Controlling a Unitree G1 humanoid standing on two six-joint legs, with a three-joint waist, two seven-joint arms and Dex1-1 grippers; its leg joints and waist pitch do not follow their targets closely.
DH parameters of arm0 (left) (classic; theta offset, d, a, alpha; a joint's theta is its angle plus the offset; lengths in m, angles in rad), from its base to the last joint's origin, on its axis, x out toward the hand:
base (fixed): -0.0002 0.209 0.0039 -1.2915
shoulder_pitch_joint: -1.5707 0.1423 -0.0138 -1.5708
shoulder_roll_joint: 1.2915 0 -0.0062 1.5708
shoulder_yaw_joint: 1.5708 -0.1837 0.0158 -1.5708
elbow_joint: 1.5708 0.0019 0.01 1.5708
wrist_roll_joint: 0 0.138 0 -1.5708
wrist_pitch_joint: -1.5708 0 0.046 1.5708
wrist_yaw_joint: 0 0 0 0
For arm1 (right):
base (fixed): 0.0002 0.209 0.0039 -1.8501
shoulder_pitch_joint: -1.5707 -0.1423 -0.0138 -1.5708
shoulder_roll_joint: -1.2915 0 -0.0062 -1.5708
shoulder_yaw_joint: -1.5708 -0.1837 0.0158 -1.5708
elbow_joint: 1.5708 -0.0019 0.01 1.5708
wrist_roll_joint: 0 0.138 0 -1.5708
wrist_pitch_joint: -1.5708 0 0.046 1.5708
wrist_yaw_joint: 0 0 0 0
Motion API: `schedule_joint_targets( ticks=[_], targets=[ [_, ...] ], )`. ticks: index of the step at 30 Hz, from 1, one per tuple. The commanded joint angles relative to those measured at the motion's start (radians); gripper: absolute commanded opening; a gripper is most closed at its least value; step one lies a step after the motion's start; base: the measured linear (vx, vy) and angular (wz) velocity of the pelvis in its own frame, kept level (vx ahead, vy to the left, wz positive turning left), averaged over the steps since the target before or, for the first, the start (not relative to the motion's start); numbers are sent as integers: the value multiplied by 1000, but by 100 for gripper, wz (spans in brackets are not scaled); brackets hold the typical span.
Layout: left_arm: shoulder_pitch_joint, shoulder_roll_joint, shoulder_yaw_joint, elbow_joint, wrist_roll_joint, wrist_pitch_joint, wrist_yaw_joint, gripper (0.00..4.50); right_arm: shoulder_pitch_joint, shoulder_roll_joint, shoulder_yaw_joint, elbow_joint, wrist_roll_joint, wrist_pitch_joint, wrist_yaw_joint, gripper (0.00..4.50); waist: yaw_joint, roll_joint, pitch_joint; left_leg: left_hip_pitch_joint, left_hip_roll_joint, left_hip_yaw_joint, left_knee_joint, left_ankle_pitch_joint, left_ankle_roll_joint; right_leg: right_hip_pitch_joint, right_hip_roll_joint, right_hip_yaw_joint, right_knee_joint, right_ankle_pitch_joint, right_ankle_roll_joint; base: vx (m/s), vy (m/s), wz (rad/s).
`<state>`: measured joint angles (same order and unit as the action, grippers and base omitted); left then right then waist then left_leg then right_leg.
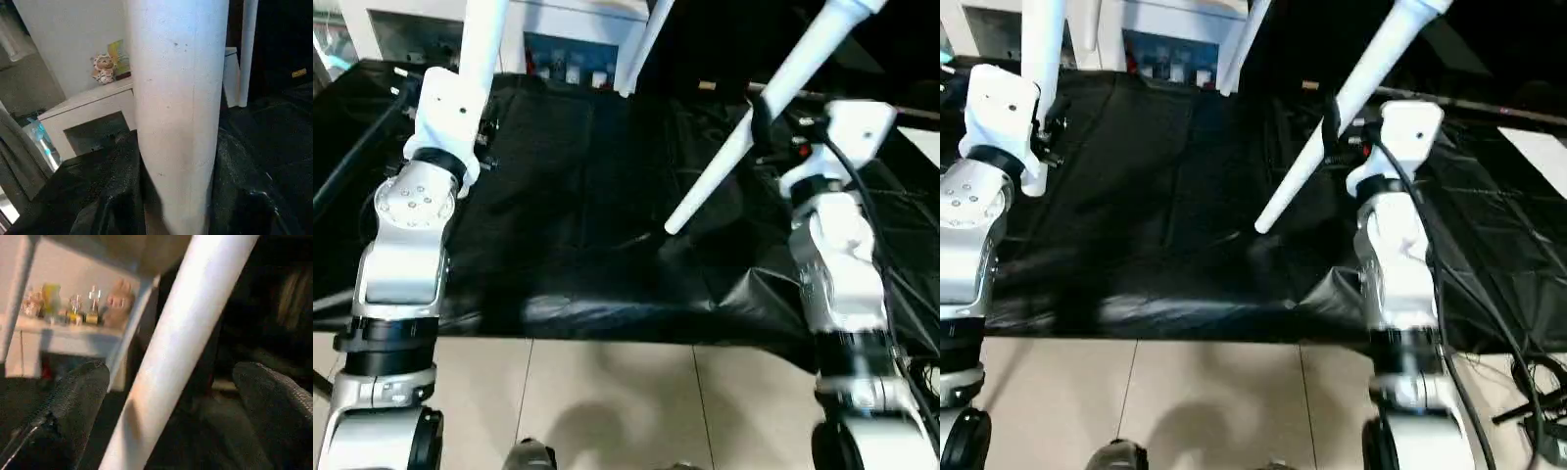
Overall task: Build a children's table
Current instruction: Flip table
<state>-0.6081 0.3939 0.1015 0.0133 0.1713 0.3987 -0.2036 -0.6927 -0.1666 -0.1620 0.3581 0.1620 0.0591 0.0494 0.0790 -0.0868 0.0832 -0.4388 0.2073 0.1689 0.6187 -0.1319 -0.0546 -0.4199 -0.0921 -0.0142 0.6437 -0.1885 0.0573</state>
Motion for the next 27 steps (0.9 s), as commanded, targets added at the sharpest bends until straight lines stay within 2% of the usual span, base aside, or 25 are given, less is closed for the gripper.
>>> schedule_joint_targets(
  ticks=[1, 4, 8, 10, 14, 18, 21, 22, 27],
  targets=[
    [-13, 7, -60, 9, 17, -15, -28, 159, -52, -19, -39, 69, 24, 34, 4, 450, -16, 33, -68, 67, 0, -14, -93, -614, -132, -12, -15, 2, -101, -413, -92, 0, 0, 0],
    [-13, 10, -61, 10, 17, -16, -29, 159, -114, -33, -51, 157, 46, 54, 33, 450, -17, 36, -69, 69, 1, -14, -92, -616, -133, -14, -15, 1, -99, -402, -97, 0, 0, 0],
    [-10, 14, -61, 11, 16, -20, -30, 159, -181, -62, -57, 282, 50, 45, 82, 450, -16, 34, -69, 66, 1, -12, -91, -603, -131, -10, -16, 1, -98, -387, -104, 0, 0, 0],
    [-5, 18, -59, 9, 16, -22, -30, 159, -235, -86, -64, 396, 56, 42, 127, 423, -15, 30, -72, 64, 2, -9, -90, -580, -126, -9, -17, 2, -95, -362, -116, 0, 0, 0],
    [-1, 19, -59, 7, 17, -22, -30, 159, -264, -96, -67, 454, 66, 44, 171, 390, -11, 28, -72, 60, 3, -6, -90, -551, -116, -5, -17, 3, -91, -330, -129, 0, 0, 0],
    [3, 20, -60, 5, 16, -22, -31, 159, -313, -108, -81, 560, 91, 51, 242, 360, -7, 28, -77, 52, 5, -3, -89, -473, -104, 5, -18, 3, -79, -252, -155, 0, 0, 0],
    [4, 21, -62, 6, 15, -23, -31, 159, -368, -117, -89, 672, 97, 42, 325, 330, -4, 29, -76, 53, 6, 1, -88, -473, -102, 4, -17, 4, -79, -254, -166, 0, 0, 0],
    [6, 22, -61, 5, 14, -24, -33, 159, -383, -118, -93, 697, 101, 44, 347, 330, -3, 33, -74, 53, 7, 0, -89, -482, -103, 3, -18, 5, -81, -262, -167, 0, 0, 0],
    [9, 25, -63, 3, 14, -22, -36, 159, -425, -121, -101, 758, 112, 51, 414, 292, 0, 33, -72, 54, 9, -2, -93, -499, -109, 3, -19, 3, -81, -274, -172, 0, 0, 0]
  ],
)
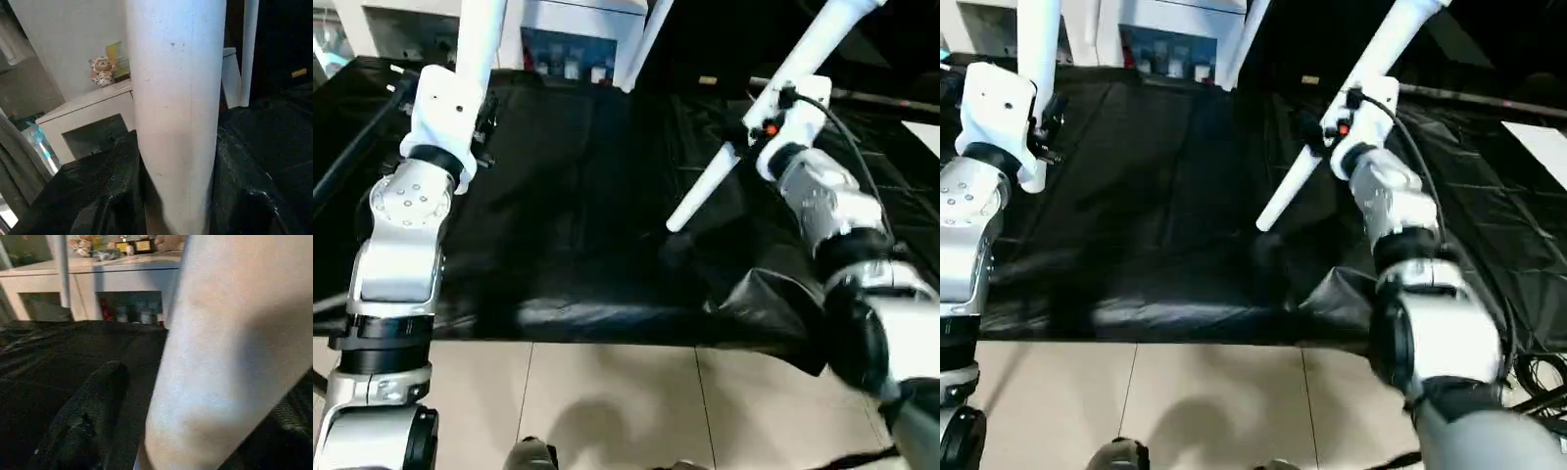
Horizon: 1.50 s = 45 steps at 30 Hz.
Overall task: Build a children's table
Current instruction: Flip table
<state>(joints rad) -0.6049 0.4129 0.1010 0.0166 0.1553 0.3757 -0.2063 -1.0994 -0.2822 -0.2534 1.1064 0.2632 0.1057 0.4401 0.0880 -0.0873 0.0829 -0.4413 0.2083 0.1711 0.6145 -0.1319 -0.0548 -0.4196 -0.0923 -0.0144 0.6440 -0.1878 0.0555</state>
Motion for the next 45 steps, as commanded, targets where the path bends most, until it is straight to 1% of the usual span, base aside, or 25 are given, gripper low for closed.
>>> schedule_joint_targets(
  ticks=[1, 2, 3, 7, 8, 11, 12, 13, 15, 17, 18, 19, 21, 23, 26, 27, 29, 30, 32, 33, 34, 36, 41, 43, 45],
  targets=[
    [6, 7, -63, 0, 30, 1, -33, 159, -23, -7, -10, 20, 11, 4, 26, 292, -9, 33, -71, 56, 8, -4, -89, -504, -109, 1, -19, 3, -83, -283, -170, 0, 0, 0],
    [6, 7, -63, 0, 30, 1, -33, 159, -23, -7, -10, 20, 11, 4, 26, 279, -9, 33, -71, 56, 7, -4, -89, -506, -110, 1, -19, 3, -83, -288, -171, 0, 0, 0],
    [7, 8, -63, -1, 29, 2, -33, 159, -27, -9, -8, 28, 8, 2, 30, 269, -8, 27, -71, 55, 8, -4, -89, -502, -107, 2, -21, 3, -83, -298, -170, 0, 0, 0],
    [21, 12, -63, -11, 27, 7, -32, 159, -38, -13, -12, 62, 0, -22, 48, 241, -9, 26, -68, 55, 8, -3, -89, -513, -105, -1, -23, 4, -88, -332, -165, 0, 0, 0],
    [28, 13, -63, -12, 26, 6, -30, 159, -36, -14, -15, 64, 1, -31, 60, 223, -9, 26, -68, 55, 8, -4, -90, -510, -104, -1, -23, 4, -89, -333, -163, 0, 0, 0],
    [39, 8, -62, -6, 21, 4, -29, 159, -20, -13, -10, 42, 2, -43, 84, 206, -9, 26, -67, 53, 8, -2, -92, -492, -98, 1, -21, 4, -89, -316, -164, 0, 0, 0],
    [46, 2, -62, 3, 19, -3, -25, 159, -2, -9, -4, 11, 6, -42, 102, 188, -9, 29, -68, 54, 9, -2, -92, -484, -96, 0, -21, 5, -88, -305, -167, 0, 0, 0],
    [47, 1, -62, 6, 18, -6, -24, 159, 1, -8, -3, 6, 6, -41, 105, 188, -8, 27, -69, 54, 9, 0, -92, -466, -93, 2, -20, 5, -88, -281, -169, 0, 0, 0],
    [53, -4, -65, 16, 18, -12, -20, 159, 20, -4, 3, -27, 9, -40, 121, 179, -6, 30, -69, 54, 9, 1, -94, -444, -90, 4, -18, 5, -86, -251, -173, 0, 0, 0],
    [70, -15, -72, 41, 17, -31, -15, 159, 81, 12, 22, -137, 17, -28, 146, 175, -2, 30, -69, 57, 10, 3, -95, -429, -85, 6, -18, 4, -88, -237, -172, 0, 0, 0],
    [75, -17, -75, 47, 17, -34, -15, 159, 98, 15, 29, -168, 16, -22, 147, 174, -2, 32, -70, 57, 10, 3, -97, -407, -84, 8, -16, 4, -88, -211, -170, 0, 0, 0],
    [75, -17, -75, 47, 17, -34, -15, 159, 98, 15, 29, -168, 16, -22, 147, 174, -2, 30, -72, 55, 9, 2, -97, -387, -85, 11, -15, 4, -83, -188, -174, 0, 0, 0],
    [87, -25, -80, 72, 16, -46, -11, 159, 163, 29, 55, -282, 15, 4, 146, 171, 1, 33, -69, 58, 9, 5, -98, -371, -84, 10, -13, 4, -86, -168, -170, 0, 0, 0],
    [97, -26, -88, 92, 19, -57, -13, 159, 222, 46, 74, -391, 25, 48, 135, 170, 2, 29, -73, 56, 9, 4, -99, -343, -83, 16, -13, 4, -82, -138, -169, 0, 0, 0],
    [107, -36, -98, 124, 23, -73, -9, 159, 318, 77, 114, -549, 25, 102, 115, 168, 5, 34, -73, 62, 11, 4, -103, -344, -91, 15, -13, 5, -85, -134, -160, 0, 0, 0],
    [114, -43, -104, 151, 24, -86, -3, 159, 385, 101, 147, -646, 19, 136, 92, 168, 6, 31, -71, 61, 10, 4, -104, -341, -94, 17, -12, 6, -88, -135, -149, 0, 0, 0],
    [118, -44, -106, 162, 27, -93, 0, 159, 409, 110, 158, -681, 19, 151, 81, 167, 5, 32, -70, 62, 10, 1, -110, -364, -107, 17, -12, 6, -90, -158, -136, 0, 0, 0],
    [124, -46, -108, 180, 27, -104, 6, 159, 446, 123, 174, -739, 16, 177, 61, 167, 4, 33, -70, 68, 10, 0, -112, -403, -118, 12, -13, 6, -96, -197, -128, 0, 0, 0],
    [131, -45, -111, 197, 31, -115, 11, 160, 479, 133, 191, -789, 12, 195, 49, 166, 2, 33, -69, 70, 11, -1, -116, -442, -127, 9, -15, 7, -101, -234, -115, 0, 0, 0],
    [142, -45, -113, 214, 34, -124, 15, 160, 510, 143, 207, -822, 0, 204, 33, 166, 1, 39, -64, 75, 12, -5, -120, -500, -140, 2, -16, 8, -112, -288, -102, 0, 0, 0],
    [147, -46, -113, 221, 34, -129, 16, 160, 524, 148, 212, -840, -8, 214, 23, 166, -5, 34, -58, 79, 11, -10, -125, -574, -149, -3, -14, 6, -120, -355, -88, 0, 0, 0],
    [156, -44, -115, 232, 37, -136, 16, 160, 544, 156, 214, -863, -23, 228, 2, 166, -9, 32, -59, 89, 10, -17, -125, -651, -153, -7, -18, 7, -129, -438, -77, 0, 0, 0],
    [167, -39, -121, 223, 40, -129, 19, 160, 552, 154, 213, -840, -44, 221, -12, 166, -19, 30, -59, 86, 11, -21, -126, -673, -148, -9, -21, 6, -133, -464, -74, 0, 0, 0],
    [192, -39, -117, 192, 32, -110, 17, 160, 557, 150, 217, -818, -77, 212, -40, 166, -19, 28, -57, 86, 11, -22, -126, -682, -149, -12, -22, 7, -136, -488, -70, 0, 0, 0],
    [217, -47, -108, 149, -6, -73, -15, 216, 559, 154, 207, -803, -81, 198, -44, 166, -22, 27, -57, 84, 12, -23, -127, -691, -151, -13, -23, 7, -136, -494, -71, 0, 0, 0]
  ],
)
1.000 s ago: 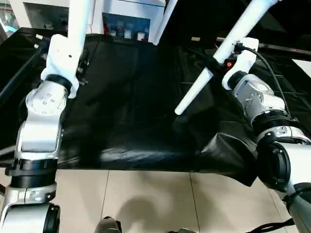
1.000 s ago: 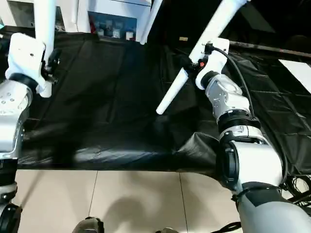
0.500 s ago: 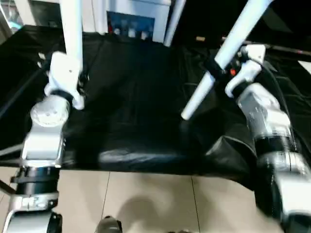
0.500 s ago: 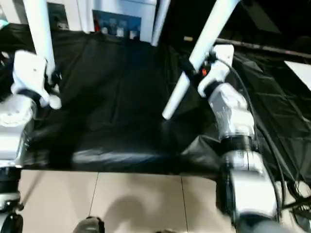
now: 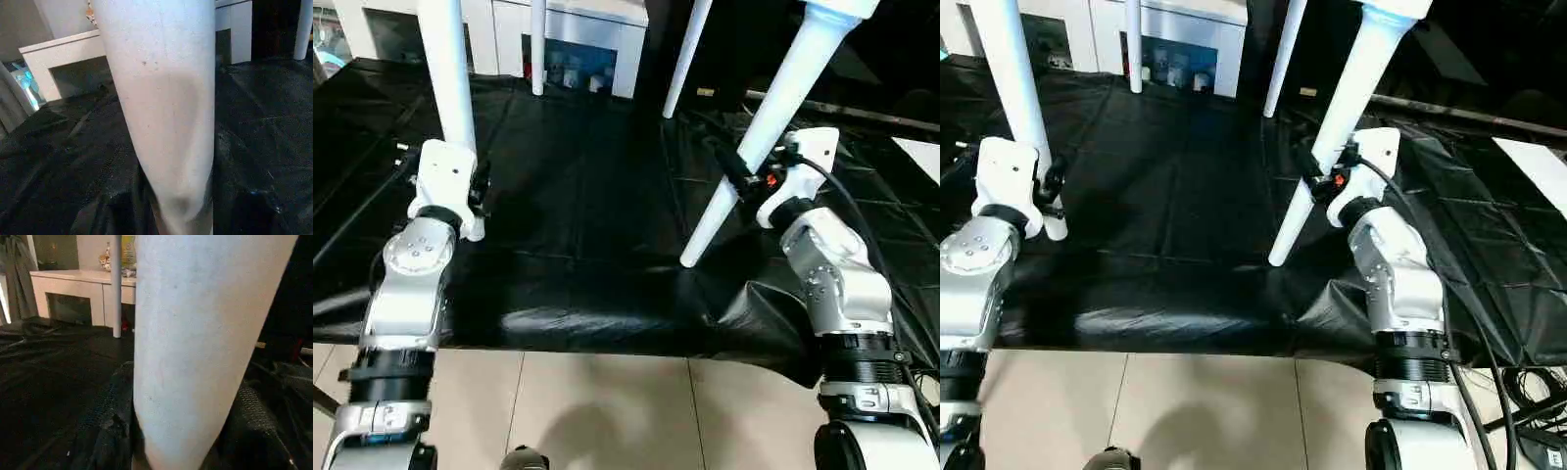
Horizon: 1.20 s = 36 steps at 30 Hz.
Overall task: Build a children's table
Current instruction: Flip table
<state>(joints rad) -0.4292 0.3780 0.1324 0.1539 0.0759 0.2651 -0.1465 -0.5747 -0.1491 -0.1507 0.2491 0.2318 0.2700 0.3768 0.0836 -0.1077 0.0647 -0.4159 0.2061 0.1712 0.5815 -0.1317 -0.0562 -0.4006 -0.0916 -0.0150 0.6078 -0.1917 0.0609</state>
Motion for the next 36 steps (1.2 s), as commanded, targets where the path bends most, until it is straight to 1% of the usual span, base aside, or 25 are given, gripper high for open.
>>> schedule_joint_targets(
  ticks=[1, 2, 3, 6, 7, 8, 9, 10, 11, 13, 14, 15, 16, 17, 18, 19, 22, 24, 26, 28, 30, 31, 32, 34, 36],
  targets=[
    [54, -15, -138, -12, 59, 61, -85, 230, 35, 22, 96, 59, -46, 28, 20, 201, -18, 49, -37, 61, 13, -24, -94, -708, -149, -35, -21, 7, -104, -508, -70, 0, 0, 0],
    [64, -17, -136, -32, 50, 78, -89, 230, 35, 21, 91, 66, -47, 19, 17, 201, -20, 47, -38, 62, 14, -24, -94, -713, -148, -36, -22, 7, -105, -516, -68, 0, 0, 0],
    [79, -19, -136, -60, 41, 102, -94, 239, 35, 19, 83, 77, -45, 9, 17, 236, -25, 44, -38, 56, 14, -27, -96, -715, -147, -31, -22, 5, -105, -536, -64, 0, 0, 0],
    [114, -20, -136, -125, 34, 135, -95, 279, 41, 13, 73, 77, -44, -3, 17, 248, -28, 47, -39, 60, 12, -24, -94, -703, -139, -35, -22, 7, -108, -532, -68, 0, 0, 0],
    [127, -22, -134, -149, 29, 146, -94, 279, 46, 10, 72, 68, -42, -4, 18, 248, -26, 49, -44, 58, 13, -22, -94, -676, -135, -31, -24, 9, -107, -496, -75, 0, 0, 0],
    [130, -22, -134, -153, 28, 148, -94, 279, 48, 10, 71, 67, -41, -4, 18, 266, -28, 50, -43, 51, 14, -20, -98, -651, -132, -27, -19, 9, -103, -453, -80, 0, 0, 0],
    [153, -21, -132, -194, 21, 167, -92, 304, 61, 8, 70, 45, -36, -4, 20, 282, -28, 49, -44, 50, 14, -18, -100, -641, -132, -26, -16, 7, -101, -427, -83, 0, 0, 0],
    [176, -18, -130, -232, 16, 183, -89, 317, 78, 5, 69, 19, -34, -4, 20, 285, -28, 42, -49, 44, 15, -15, -97, -590, -120, -18, -19, 10, -93, -374, -94, 0, 0, 0],
    [187, -18, -127, -250, 14, 190, -88, 317, 87, 4, 69, 5, -34, -5, 18, 285, -26, 45, -49, 39, 16, -11, -97, -553, -112, -15, -20, 12, -90, -340, -99, 0, 0, 0],
    [230, -13, -106, -316, 10, 213, -93, 323, 132, 6, 61, -75, -21, 5, 9, 310, -24, 49, -53, 31, 16, -1, -92, -418, -85, -7, -14, 14, -77, -203, -111, 33, -8, 0],
    [230, -13, -106, -316, 10, 213, -93, 349, 132, 6, 61, -75, -21, 5, 9, 325, -24, 49, -53, 31, 16, -1, -92, -418, -85, -7, -14, 14, -77, -203, -111, 69, -22, 0],
    [256, -7, -88, -354, 3, 221, -102, 349, 165, 4, 61, -132, -19, 8, 3, 325, -20, 49, -62, 30, 14, 4, -83, -309, -63, 1, -12, 12, -67, -95, -119, 69, -22, 0],
    [267, -4, -80, -369, -1, 225, -105, 361, 178, 3, 61, -155, -18, 8, 1, 326, -18, 48, -62, 25, 13, 8, -79, -233, -50, 7, -10, 11, -59, -14, -125, 57, -19, -2],
    [267, -4, -80, -369, -1, 225, -105, 364, 178, 3, 61, -155, -18, 8, 1, 339, -18, 48, -61, 24, 12, 9, -78, -208, -45, 9, -8, 10, -56, 16, -127, 53, -12, -3],
    [304, -7, -54, -417, -23, 219, -109, 375, 222, -1, 63, -233, -9, 3, 5, 355, -16, 55, -64, 28, 9, 10, -76, -185, -42, 10, -6, 10, -52, 47, -131, 53, -12, -3],
    [311, -8, -50, -426, -26, 217, -109, 375, 229, -2, 63, -246, -6, 1, 6, 355, -16, 53, -65, 27, 10, 10, -74, -157, -40, 15, -5, 9, -49, 94, -133, 0, 0, 0],
    [380, -42, -5, -512, -73, 184, -96, 398, 303, -5, 60, -372, 31, 0, 22, 369, -16, 52, -66, 30, 11, 10, -71, -136, -34, 21, -3, 8, -46, 145, -135, 0, 0, 0],
    [429, -77, 23, -576, -107, 175, -87, 409, 352, -8, 60, -431, 43, -10, 33, 369, -17, 51, -64, 31, 12, 12, -73, -165, -28, 20, -2, 8, -51, 116, -134, 0, 0, 0],
    [449, -95, 33, -602, -119, 172, -78, 409, 372, -9, 60, -448, 44, -11, 34, 369, -16, 50, -59, 32, 16, 12, -77, -226, -31, 18, -6, 10, -58, 28, -127, 0, 0, 0],
    [484, -134, 62, -642, -139, 168, -53, 409, 419, -5, 57, -467, 29, -15, 19, 369, -17, 47, -54, 35, 17, 12, -81, -321, -43, 9, -8, 14, -73, -119, -108, 0, 0, 0],
    [516, -154, 79, -670, -153, 153, -45, 409, 462, -3, 59, -479, 4, -27, 3, 369, -17, 45, -49, 32, 18, 10, -85, -375, -53, 6, -10, 14, -82, -215, -87, 0, 0, 0],
    [529, -161, 83, -681, -162, 142, -45, 409, 477, -2, 60, -485, -3, -33, -2, 369, -19, 40, -48, 31, 17, 8, -87, -396, -58, 5, -10, 14, -85, -253, -79, 0, 0, 0],
    [563, -182, 93, -717, -190, 129, -44, 409, 512, -2, 61, -512, -12, -43, -18, 369, -18, 41, -45, 33, 16, 6, -88, -438, -68, 0, -11, 14, -92, -324, -64, 0, 0, 0],
    [583, -200, 96, -745, -208, 124, -41, 409, 532, -3, 57, -531, -22, -56, -30, 369, -21, 35, -43, 35, 15, 0, -89, -504, -80, -4, -14, 13, -103, -433, -40, 0, 0, 0],
    [619, -232, 90, -792, -233, 112, -37, 409, 564, -2, 41, -563, -42, -82, -57, 369, -22, 34, -44, 35, 16, -2, -88, -520, -84, -6, -15, 13, -108, -460, -30, 0, 0, 0]
  ],
)
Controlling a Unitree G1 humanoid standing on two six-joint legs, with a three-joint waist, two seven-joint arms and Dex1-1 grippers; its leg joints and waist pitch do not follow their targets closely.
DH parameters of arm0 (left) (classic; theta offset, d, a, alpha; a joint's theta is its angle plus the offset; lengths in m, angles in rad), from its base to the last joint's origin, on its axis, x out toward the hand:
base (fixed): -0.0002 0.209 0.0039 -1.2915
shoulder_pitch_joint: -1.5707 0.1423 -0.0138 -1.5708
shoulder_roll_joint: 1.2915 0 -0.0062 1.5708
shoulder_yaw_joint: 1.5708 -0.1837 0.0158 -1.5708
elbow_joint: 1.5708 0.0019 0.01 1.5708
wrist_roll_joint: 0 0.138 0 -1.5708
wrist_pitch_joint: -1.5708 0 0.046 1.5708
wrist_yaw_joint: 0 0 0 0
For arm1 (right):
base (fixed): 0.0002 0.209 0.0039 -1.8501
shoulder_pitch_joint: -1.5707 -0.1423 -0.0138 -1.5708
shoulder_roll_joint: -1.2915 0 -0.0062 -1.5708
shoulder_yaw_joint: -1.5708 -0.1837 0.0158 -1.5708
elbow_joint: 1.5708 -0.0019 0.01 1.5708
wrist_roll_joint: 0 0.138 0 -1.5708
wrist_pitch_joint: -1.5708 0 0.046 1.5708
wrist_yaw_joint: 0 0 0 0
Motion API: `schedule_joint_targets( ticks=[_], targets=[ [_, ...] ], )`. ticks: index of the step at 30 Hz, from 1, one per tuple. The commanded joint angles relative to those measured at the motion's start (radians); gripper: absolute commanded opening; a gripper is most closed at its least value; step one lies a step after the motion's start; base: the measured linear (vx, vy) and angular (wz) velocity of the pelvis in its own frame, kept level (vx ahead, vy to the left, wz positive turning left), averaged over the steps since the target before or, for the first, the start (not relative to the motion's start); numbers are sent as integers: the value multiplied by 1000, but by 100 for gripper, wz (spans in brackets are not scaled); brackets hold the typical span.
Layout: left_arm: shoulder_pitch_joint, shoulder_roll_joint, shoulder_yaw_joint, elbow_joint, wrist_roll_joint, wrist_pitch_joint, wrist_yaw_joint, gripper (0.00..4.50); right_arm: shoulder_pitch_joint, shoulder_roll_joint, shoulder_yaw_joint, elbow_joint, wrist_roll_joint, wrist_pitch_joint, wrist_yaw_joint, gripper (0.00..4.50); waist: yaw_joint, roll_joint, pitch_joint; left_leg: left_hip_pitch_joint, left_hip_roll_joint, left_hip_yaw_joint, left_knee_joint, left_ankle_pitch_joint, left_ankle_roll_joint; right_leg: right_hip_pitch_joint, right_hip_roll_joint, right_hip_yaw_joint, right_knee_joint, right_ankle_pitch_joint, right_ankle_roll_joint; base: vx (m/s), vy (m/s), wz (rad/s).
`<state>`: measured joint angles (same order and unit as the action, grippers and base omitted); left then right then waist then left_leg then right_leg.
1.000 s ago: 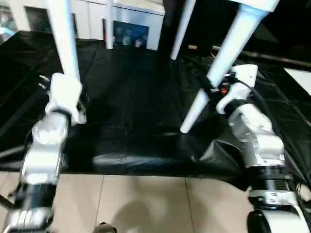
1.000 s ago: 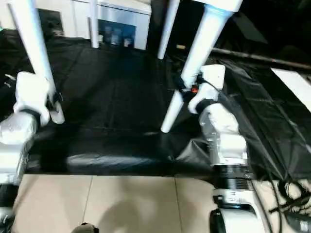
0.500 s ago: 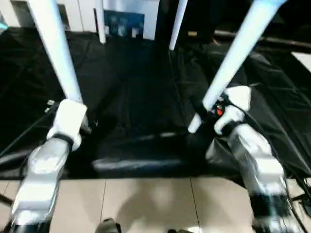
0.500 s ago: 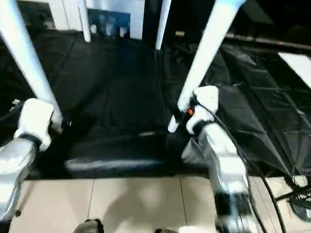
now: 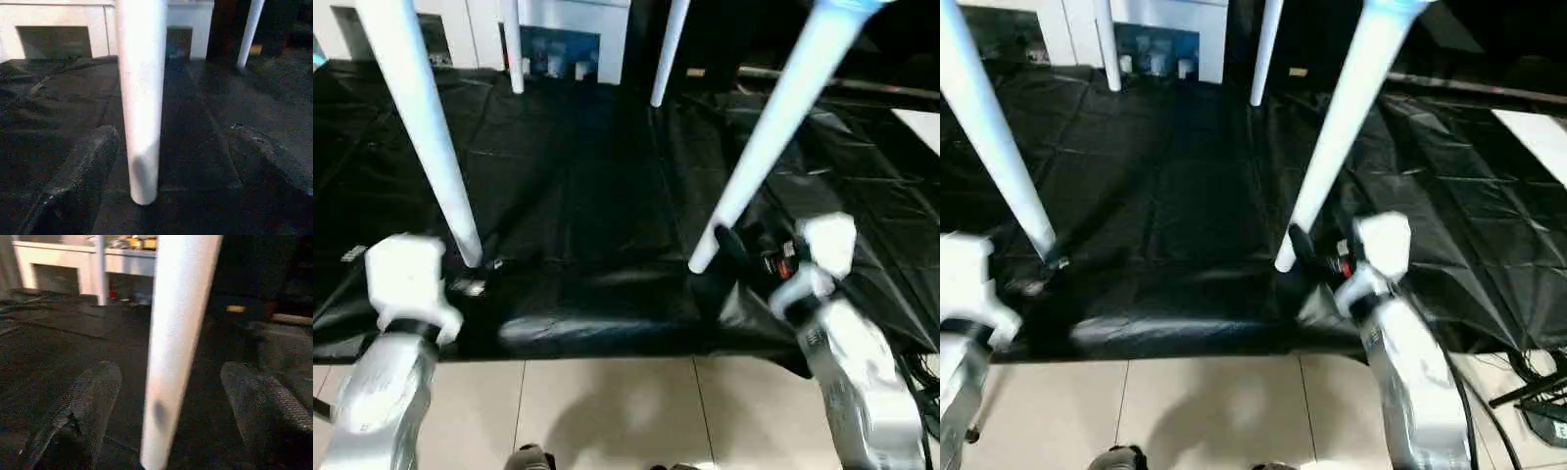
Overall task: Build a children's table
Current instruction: Flip table
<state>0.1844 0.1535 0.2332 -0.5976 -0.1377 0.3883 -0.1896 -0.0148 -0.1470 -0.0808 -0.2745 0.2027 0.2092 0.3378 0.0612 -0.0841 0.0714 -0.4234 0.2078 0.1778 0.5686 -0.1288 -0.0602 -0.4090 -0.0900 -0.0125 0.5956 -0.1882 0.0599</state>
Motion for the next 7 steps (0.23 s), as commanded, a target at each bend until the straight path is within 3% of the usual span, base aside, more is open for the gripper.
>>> schedule_joint_targets(
  ticks=[1, 3, 5, 7],
  targets=[
    [26, -17, -21, -58, -20, -14, 7, 409, 20, -3, -39, -56, -7, -17, -24, 369, 0, 11, -49, 43, 14, -10, -76, -533, -79, 0, -16, 10, -98, -478, -21, 0, 0, 0],
    [52, -32, -36, -61, -18, -20, 9, 409, 51, -8, -41, -87, 13, 12, -17, 369, -2, 12, -44, 48, 10, -11, -73, -583, -83, -9, -13, 8, -110, -536, -9, -27, 2, 0],
    [61, -46, -57, -55, 66, -43, 75, 409, 83, -16, -25, -108, 27, 31, 0, 369, -3, 10, -47, 53, 9, -15, -69, -613, -87, -11, -13, 7, -115, -580, 6, -33, 2, 0],
    [55, -60, -68, -50, 131, -50, 136, 409, 95, -16, -11, -108, 28, 34, 3, 369, -8, 9, -48, 49, 9, -23, -71, -629, -94, -7, -12, 1, -116, -592, 9, 0, 0, 0]
  ],
)
